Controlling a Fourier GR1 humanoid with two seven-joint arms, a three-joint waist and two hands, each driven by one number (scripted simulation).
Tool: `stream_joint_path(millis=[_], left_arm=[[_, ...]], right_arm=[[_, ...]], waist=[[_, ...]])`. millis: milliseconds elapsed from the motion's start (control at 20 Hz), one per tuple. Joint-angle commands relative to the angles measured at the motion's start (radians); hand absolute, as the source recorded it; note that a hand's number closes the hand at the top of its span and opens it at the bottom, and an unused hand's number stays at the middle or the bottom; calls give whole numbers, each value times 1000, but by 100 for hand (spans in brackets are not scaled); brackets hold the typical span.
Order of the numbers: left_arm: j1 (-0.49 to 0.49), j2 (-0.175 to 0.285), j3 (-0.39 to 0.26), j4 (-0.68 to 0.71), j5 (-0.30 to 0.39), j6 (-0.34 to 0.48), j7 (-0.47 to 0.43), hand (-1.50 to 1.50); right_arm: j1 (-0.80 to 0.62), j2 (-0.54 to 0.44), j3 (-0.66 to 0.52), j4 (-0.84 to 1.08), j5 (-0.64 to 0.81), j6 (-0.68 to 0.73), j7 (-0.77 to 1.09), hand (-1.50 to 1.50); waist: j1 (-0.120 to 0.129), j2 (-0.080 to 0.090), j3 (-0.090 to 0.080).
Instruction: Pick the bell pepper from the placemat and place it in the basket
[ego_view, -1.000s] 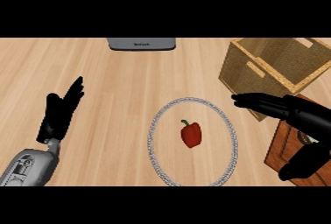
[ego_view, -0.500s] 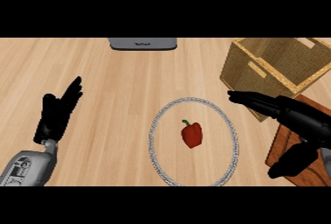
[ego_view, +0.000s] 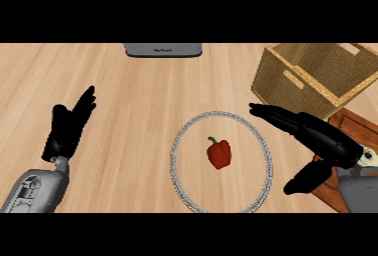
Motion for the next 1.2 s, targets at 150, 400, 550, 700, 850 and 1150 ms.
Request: stream_joint_path(millis=[150,400,550,700,850,1150], left_arm=[[19,13,48,-36,-15,-63,2,0],[47,-25,54,-64,-31,-62,25,0],[0,-23,96,46,-58,-77,-58,0],[56,-44,74,-70,-77,-78,1,0],[4,-79,90,13,-86,-73,-7,0],[28,-93,98,-6,-104,-76,-38,0]], right_arm=[[-6,83,39,147,132,-40,-94,-150],[-49,172,56,242,207,-105,-117,-150],[-38,170,39,266,242,-118,-163,-150],[-18,232,53,213,262,-128,-104,-150],[-83,230,17,321,273,-111,-166,-150],[-93,346,69,382,334,-186,-131,-150]], waist=[[4,0,0],[5,0,0],[0,0,0],[1,-1,0],[1,0,0],[2,1,0]])
